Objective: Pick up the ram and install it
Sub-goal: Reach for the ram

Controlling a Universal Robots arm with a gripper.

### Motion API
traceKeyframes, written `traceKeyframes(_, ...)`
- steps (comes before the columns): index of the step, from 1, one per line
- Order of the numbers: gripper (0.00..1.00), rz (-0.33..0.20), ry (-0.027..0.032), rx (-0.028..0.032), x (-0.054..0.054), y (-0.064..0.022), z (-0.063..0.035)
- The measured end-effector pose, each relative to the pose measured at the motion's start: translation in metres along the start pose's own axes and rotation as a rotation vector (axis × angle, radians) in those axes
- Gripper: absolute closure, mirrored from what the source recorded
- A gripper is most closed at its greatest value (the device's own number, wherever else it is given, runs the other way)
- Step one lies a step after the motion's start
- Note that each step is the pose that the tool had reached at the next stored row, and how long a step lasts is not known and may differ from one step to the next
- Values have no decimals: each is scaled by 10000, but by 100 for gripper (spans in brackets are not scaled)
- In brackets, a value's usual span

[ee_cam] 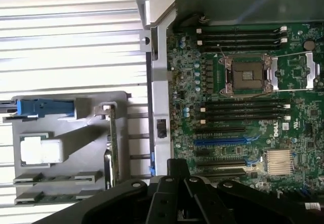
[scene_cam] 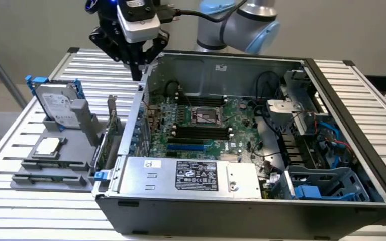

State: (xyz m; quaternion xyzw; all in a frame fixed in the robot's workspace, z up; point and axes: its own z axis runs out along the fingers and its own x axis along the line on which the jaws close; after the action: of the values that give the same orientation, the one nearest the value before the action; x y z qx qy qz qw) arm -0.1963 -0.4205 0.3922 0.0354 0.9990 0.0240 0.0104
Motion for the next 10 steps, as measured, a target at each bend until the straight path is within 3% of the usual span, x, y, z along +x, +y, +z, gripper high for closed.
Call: traceKeyframes(10, 89, 0, 1, 2, 447, -105, 40)
